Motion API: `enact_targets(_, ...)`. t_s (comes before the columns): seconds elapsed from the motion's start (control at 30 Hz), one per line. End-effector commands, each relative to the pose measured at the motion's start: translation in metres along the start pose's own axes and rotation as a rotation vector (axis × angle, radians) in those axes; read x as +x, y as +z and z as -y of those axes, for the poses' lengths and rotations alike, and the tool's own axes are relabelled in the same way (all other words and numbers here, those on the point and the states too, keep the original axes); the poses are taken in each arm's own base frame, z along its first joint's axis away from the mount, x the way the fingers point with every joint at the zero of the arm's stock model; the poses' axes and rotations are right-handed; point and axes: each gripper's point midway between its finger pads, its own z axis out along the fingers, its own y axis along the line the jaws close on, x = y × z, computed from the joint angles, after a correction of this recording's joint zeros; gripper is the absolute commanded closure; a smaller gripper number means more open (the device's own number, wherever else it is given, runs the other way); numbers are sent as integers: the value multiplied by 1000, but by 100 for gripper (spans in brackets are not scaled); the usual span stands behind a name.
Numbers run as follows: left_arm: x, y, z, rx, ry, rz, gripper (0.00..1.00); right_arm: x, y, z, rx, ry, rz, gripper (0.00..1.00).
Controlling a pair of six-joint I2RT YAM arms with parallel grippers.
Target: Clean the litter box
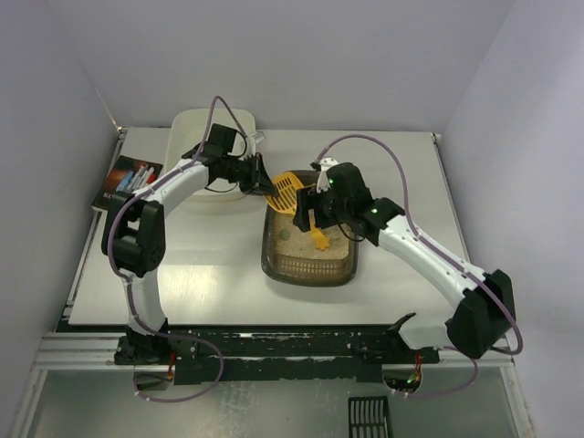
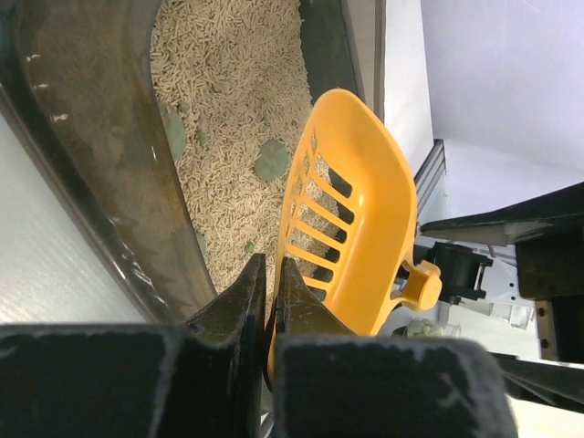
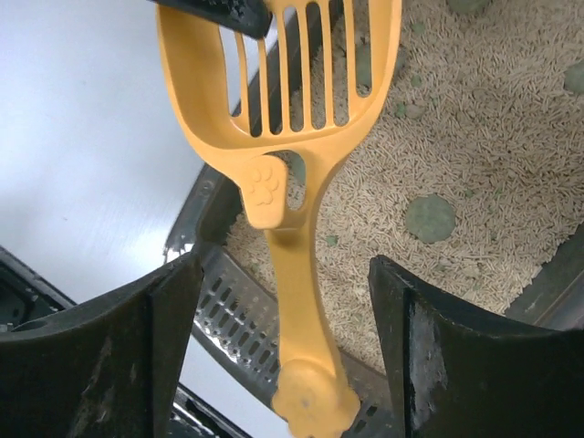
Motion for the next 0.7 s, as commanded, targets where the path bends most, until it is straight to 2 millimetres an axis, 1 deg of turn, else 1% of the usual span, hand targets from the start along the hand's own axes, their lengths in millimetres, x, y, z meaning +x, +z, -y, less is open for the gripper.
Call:
enact_targets(0.0, -15, -22, 19, -23, 112, 107, 93, -23, -27, -9, -82, 57, 143, 25)
enact_targets(0.07, -16, -27, 14, -30, 96, 128, 93, -26, -41, -10, -178, 150, 189, 25)
enact_targets(0.1, -16, -29, 12, -20, 81, 136, 93, -28, -50, -4, -255, 224, 222, 25)
enact_targets(0.13, -17, -32, 14, -2, 71, 149, 93, -36, -62, -2, -354, 296, 290, 25)
enact_targets(0.17, -17, -35, 15, 16, 60, 164, 93, -35, -71, 6, -431, 377, 325, 27)
enact_targets(0.2, -18, -38, 17, 31, 55, 182, 93, -21, -72, 13, -489, 448, 327, 28)
enact_targets(0.23, -18, -41, 20, 45, 50, 195, 93, -16, -76, 15, -526, 489, 344, 28)
enact_targets(0.3, -18, -46, 26, 68, 51, 214, 93, -9, -79, 11, -577, 486, 363, 29)
enact_targets(0.4, -18, -49, 34, 87, 57, 227, 93, -4, -80, 6, -612, 474, 381, 29)
enact_targets(0.47, -18, -51, 36, 88, 57, 232, 93, -4, -78, 6, -617, 468, 395, 29)
enact_targets(0.6, -14, -52, 36, 89, 56, 235, 93, -12, -82, 1, -689, 479, 441, 29)
enact_targets(0.67, -12, -52, 37, 95, 58, 237, 93, -14, -78, 2, -702, 495, 440, 29)
